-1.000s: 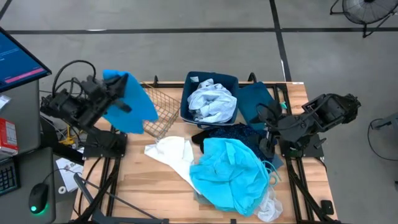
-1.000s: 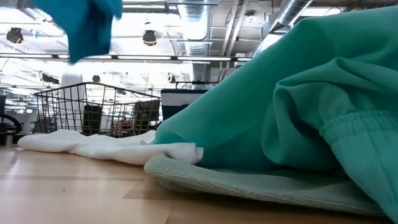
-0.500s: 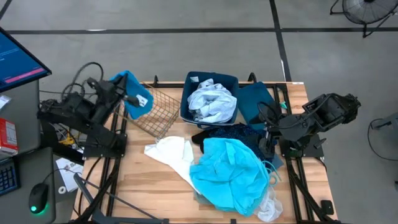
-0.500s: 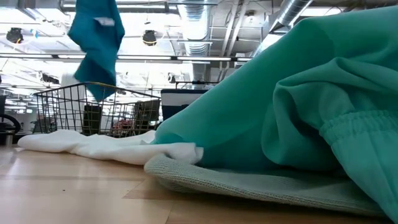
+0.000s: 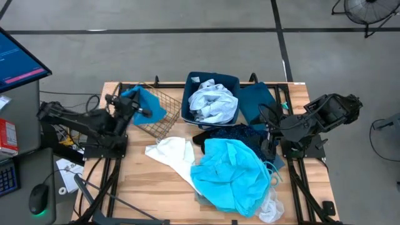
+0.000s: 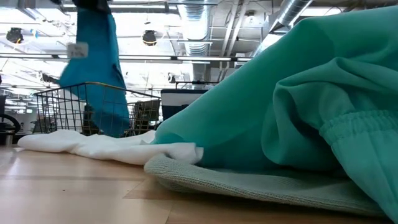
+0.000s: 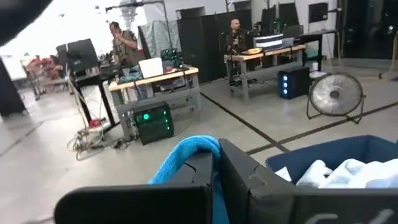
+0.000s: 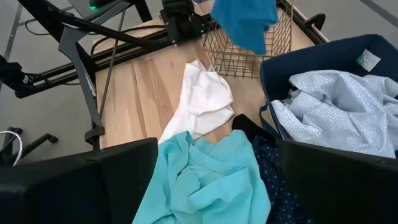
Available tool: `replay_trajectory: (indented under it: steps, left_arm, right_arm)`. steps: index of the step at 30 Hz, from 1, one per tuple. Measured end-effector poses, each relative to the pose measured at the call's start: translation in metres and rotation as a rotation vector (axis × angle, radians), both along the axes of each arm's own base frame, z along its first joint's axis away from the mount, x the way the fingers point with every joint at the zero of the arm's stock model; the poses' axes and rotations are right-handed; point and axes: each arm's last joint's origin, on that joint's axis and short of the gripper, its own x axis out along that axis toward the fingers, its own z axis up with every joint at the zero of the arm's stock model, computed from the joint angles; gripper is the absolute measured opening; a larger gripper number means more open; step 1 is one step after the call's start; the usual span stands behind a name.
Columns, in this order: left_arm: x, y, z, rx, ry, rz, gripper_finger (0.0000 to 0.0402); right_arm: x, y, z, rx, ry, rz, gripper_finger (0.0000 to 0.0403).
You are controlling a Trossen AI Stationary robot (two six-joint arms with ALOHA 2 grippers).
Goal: Pick & Place Cloths
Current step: Put the left blue shorts into the gold wire basket
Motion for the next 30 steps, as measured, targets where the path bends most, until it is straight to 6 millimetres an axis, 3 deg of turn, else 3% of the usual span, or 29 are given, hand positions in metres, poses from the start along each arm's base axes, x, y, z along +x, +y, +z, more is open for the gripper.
replay_trajectory:
  steps: [11, 19, 26, 30]
  left_arm:
    - [0.007, -0.002, -0.056, -0.054, -0.235, -0.193, 0.0000]
    - [0.015, -0.003, -0.056, -0.202, -0.526, -0.547, 0.0000]
    - [0.011, -0.002, -0.059, -0.224, -0.456, -0.556, 0.0000]
    - [0.002, 0.004, -0.044, -0.246, -0.383, -0.481, 0.0000]
  right_arm:
    - [0.005, 0.003, -0.003, -0.027, 0.019, 0.018, 0.0327]
    - [0.005, 0.004, -0.004, -0.036, 0.035, 0.065, 0.0327]
    - [0.006, 0.004, -0.004, -0.040, 0.031, 0.059, 0.0327]
    - [0.005, 0.004, -0.004, -0.040, 0.031, 0.059, 0.0327]
